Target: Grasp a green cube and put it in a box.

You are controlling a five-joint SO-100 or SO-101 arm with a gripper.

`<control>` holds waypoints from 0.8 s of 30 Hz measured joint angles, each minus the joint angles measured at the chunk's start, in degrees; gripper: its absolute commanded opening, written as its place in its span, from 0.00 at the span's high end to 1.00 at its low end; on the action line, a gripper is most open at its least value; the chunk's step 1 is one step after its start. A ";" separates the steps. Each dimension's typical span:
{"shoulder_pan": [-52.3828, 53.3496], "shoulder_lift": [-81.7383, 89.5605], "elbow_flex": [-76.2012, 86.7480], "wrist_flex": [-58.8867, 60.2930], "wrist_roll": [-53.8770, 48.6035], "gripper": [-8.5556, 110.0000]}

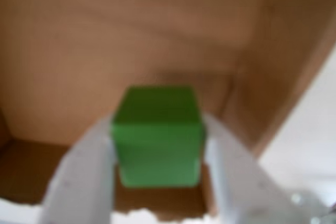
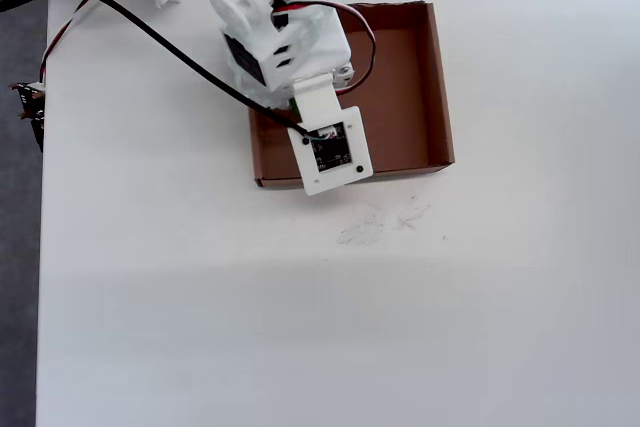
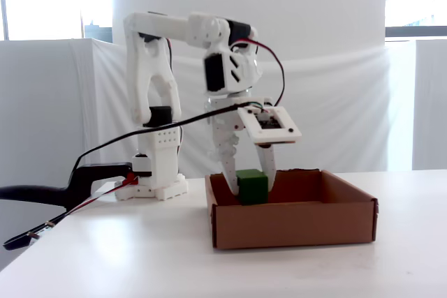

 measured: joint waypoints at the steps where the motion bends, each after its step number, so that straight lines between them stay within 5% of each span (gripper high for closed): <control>1: -0.26 0.00 0.97 -1.05 0.00 0.81; 24: -1.23 0.09 5.27 -5.89 0.00 0.73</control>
